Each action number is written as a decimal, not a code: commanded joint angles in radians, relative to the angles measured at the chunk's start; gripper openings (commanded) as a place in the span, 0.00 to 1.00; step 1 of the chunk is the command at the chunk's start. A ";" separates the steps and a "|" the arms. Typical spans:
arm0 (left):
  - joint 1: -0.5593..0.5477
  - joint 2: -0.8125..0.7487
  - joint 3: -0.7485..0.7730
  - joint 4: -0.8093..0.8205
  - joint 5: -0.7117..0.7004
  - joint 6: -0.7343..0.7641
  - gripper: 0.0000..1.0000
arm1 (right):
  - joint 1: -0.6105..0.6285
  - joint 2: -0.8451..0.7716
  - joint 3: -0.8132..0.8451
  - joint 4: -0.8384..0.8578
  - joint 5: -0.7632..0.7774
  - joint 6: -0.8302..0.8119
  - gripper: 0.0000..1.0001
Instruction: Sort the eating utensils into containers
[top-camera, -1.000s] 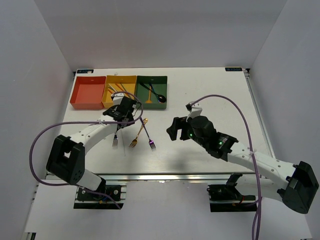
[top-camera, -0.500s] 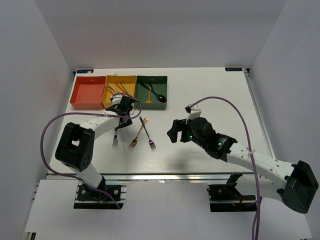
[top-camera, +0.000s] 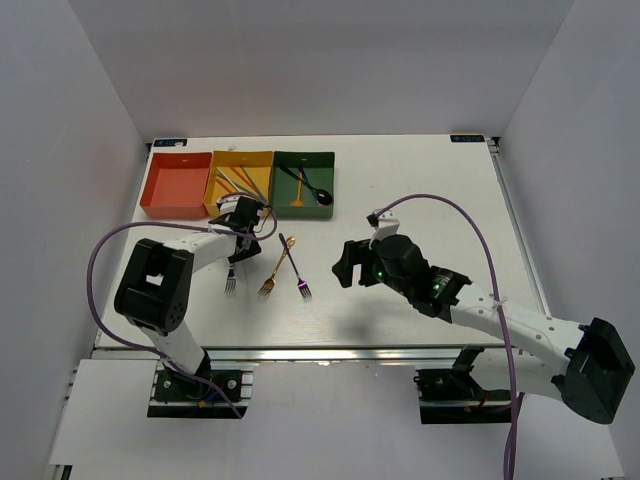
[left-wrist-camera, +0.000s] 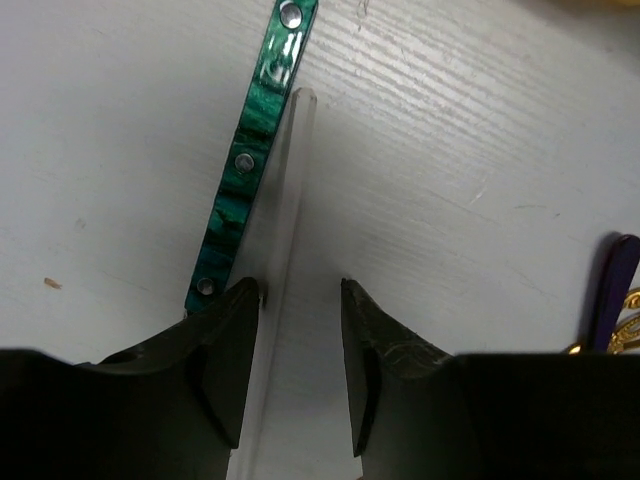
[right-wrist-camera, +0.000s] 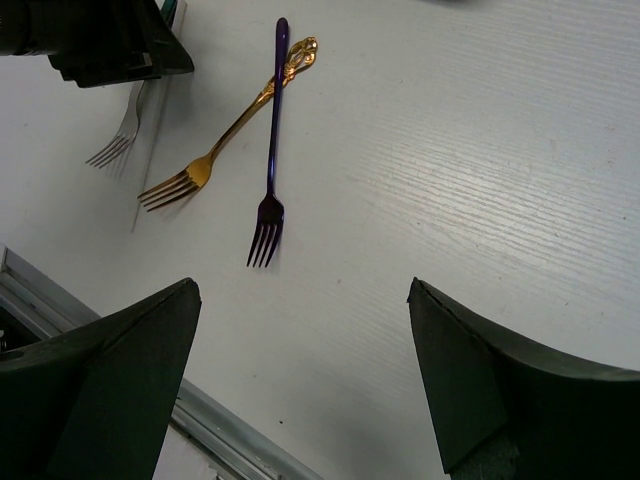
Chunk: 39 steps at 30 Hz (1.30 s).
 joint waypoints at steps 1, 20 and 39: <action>0.002 0.001 -0.012 0.032 0.014 0.007 0.48 | 0.000 0.002 0.000 0.036 -0.008 0.007 0.89; -0.050 0.006 -0.095 0.130 0.187 -0.016 0.00 | 0.000 -0.004 0.014 0.042 -0.013 0.024 0.89; -0.061 -0.272 0.305 -0.230 -0.099 0.044 0.00 | 0.000 -0.018 0.020 0.045 -0.016 0.019 0.89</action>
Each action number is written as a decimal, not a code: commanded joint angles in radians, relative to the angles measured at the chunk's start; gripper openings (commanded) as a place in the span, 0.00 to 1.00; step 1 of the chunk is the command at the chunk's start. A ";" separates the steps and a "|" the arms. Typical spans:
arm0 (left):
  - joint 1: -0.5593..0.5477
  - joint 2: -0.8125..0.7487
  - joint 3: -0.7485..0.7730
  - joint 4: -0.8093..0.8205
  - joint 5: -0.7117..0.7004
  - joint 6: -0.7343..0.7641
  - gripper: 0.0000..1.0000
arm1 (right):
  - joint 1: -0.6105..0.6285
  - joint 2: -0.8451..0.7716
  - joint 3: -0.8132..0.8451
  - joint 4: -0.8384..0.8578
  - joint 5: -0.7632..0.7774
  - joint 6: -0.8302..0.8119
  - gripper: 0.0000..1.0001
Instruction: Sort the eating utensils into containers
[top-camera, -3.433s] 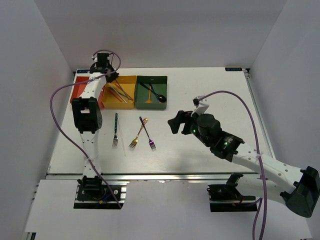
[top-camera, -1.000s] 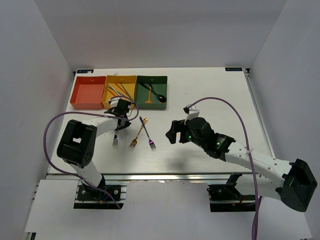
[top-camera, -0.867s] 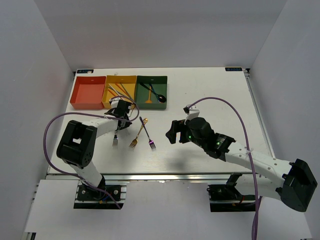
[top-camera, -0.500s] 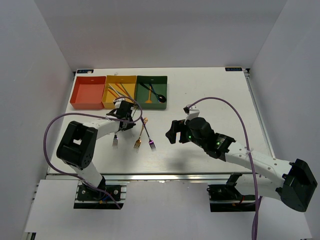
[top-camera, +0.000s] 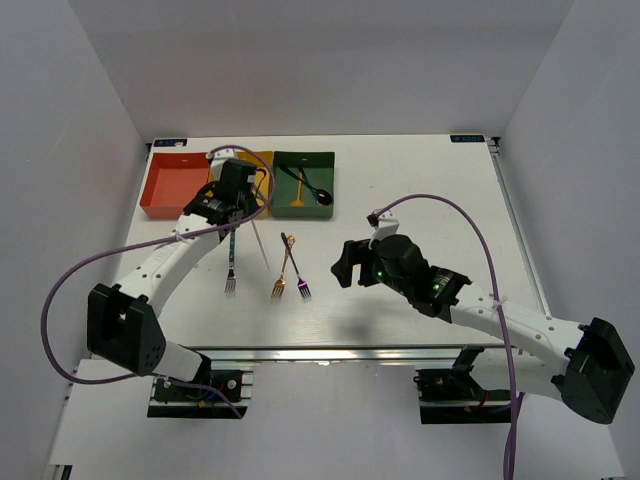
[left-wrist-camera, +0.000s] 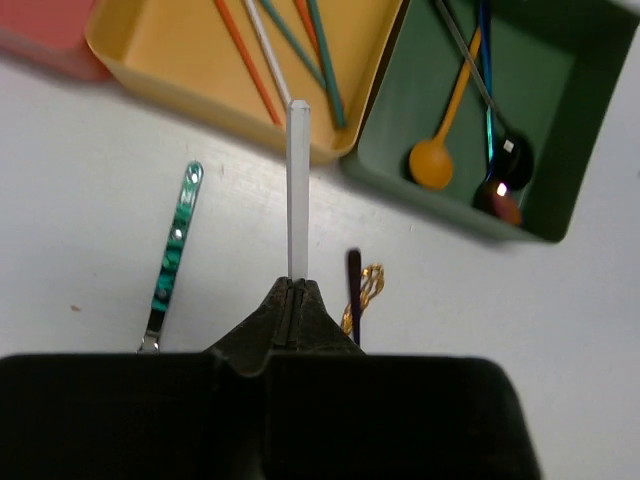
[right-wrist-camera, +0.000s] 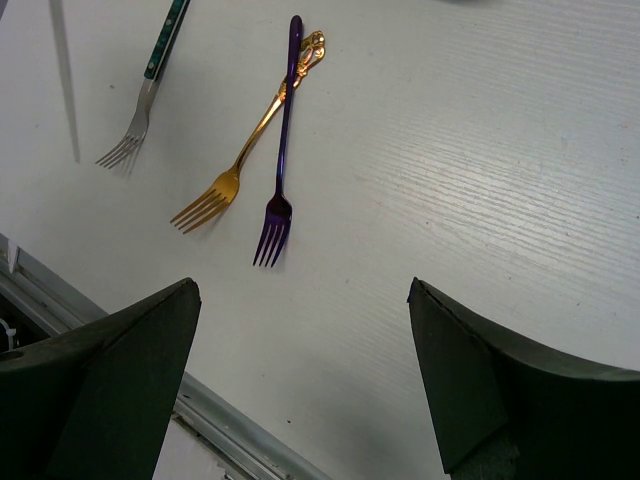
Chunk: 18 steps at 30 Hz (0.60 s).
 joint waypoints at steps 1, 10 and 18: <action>0.011 0.006 0.120 -0.073 -0.136 0.016 0.00 | 0.000 -0.019 0.023 0.040 -0.002 0.000 0.89; 0.210 0.289 0.469 0.061 -0.061 -0.016 0.00 | -0.001 -0.039 0.026 0.014 0.032 -0.017 0.89; 0.251 0.641 0.843 0.021 -0.084 0.018 0.00 | -0.009 -0.040 0.012 -0.001 0.064 -0.040 0.89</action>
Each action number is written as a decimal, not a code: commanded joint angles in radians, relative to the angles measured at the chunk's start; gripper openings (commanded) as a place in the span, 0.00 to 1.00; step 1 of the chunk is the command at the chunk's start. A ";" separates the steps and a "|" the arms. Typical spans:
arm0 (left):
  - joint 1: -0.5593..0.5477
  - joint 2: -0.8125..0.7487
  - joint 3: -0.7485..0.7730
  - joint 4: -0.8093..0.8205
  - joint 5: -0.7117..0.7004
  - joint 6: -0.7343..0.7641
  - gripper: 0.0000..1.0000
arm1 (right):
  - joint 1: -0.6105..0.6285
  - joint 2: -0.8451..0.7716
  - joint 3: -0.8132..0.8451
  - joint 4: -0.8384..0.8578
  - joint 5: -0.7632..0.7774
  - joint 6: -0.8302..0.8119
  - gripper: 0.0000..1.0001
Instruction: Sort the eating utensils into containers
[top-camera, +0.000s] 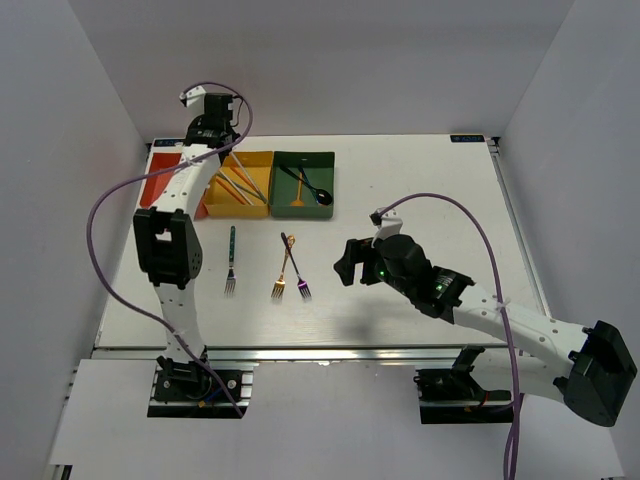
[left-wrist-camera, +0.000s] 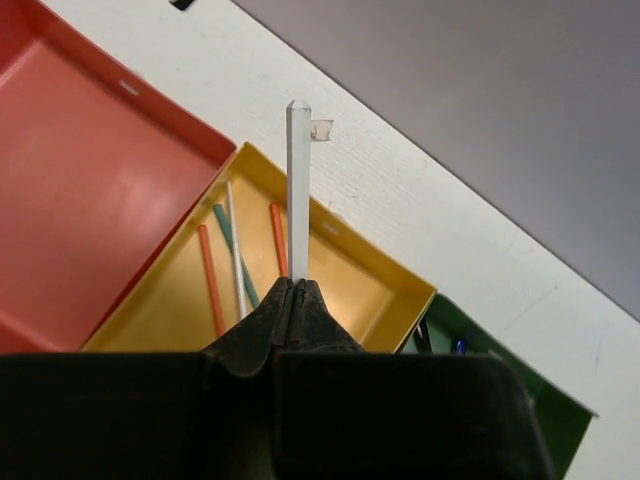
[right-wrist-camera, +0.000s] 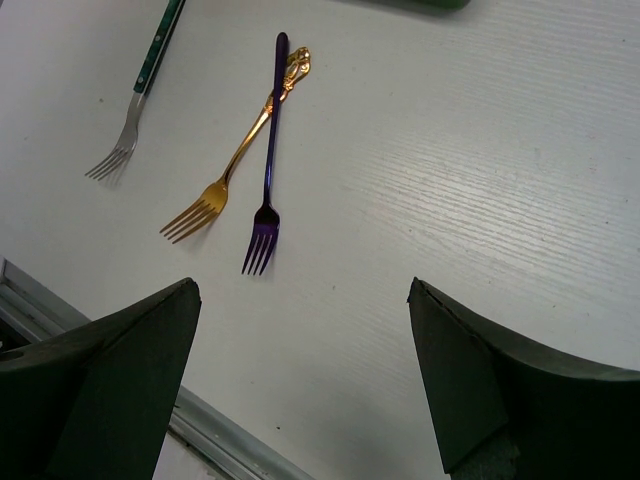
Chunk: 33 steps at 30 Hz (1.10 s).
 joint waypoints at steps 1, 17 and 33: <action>0.008 0.082 0.123 -0.031 0.011 0.018 0.09 | -0.006 -0.018 0.011 0.006 0.034 -0.026 0.89; 0.016 -0.183 -0.067 -0.019 0.090 -0.001 0.98 | -0.011 0.349 0.192 -0.006 -0.044 -0.124 0.89; 0.004 -1.158 -0.963 0.107 0.334 0.162 0.98 | 0.036 0.848 0.598 -0.075 -0.087 -0.186 0.55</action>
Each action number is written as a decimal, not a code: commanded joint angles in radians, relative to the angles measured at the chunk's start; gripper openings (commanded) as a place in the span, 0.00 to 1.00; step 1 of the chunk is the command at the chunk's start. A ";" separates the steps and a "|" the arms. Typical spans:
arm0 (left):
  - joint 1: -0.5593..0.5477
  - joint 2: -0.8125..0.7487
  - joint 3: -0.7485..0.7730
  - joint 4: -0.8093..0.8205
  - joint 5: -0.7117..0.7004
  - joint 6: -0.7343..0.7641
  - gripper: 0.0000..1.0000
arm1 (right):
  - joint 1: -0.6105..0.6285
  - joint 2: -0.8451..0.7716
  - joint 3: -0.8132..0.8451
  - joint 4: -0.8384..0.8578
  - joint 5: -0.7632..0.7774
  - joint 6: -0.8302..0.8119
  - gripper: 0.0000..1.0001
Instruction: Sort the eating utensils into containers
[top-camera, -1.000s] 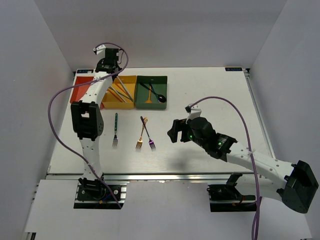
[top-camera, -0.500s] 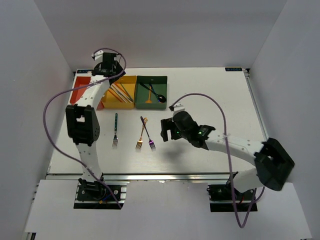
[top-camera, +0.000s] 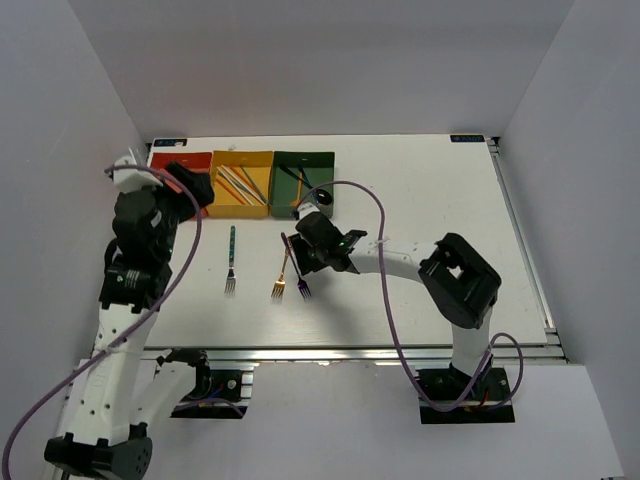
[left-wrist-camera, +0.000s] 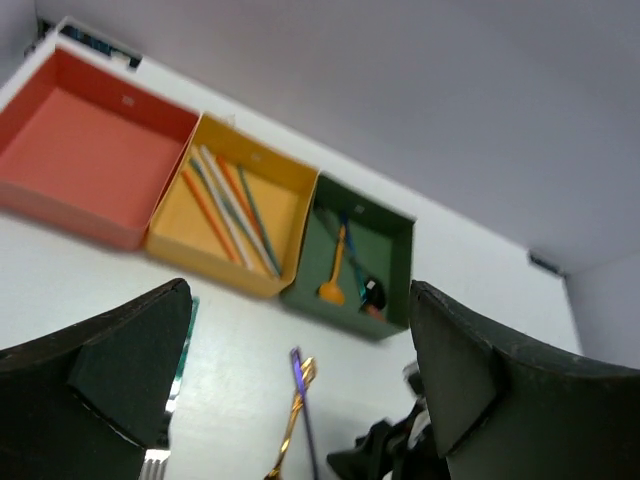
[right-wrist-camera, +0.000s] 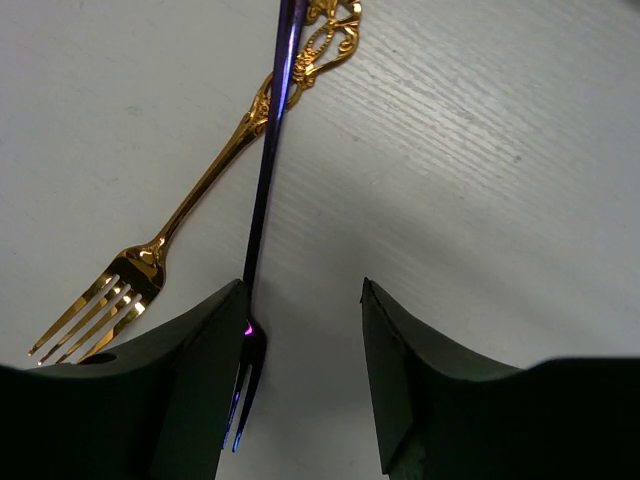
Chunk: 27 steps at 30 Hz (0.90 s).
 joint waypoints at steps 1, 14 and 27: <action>-0.003 0.012 -0.163 -0.032 0.052 0.066 0.98 | 0.016 0.033 0.078 -0.005 -0.024 -0.024 0.54; -0.003 -0.029 -0.279 -0.040 0.084 0.073 0.98 | 0.040 0.237 0.231 -0.105 0.058 -0.038 0.32; -0.003 -0.016 -0.424 0.169 0.489 -0.105 0.98 | 0.036 0.032 0.092 -0.042 0.068 0.069 0.00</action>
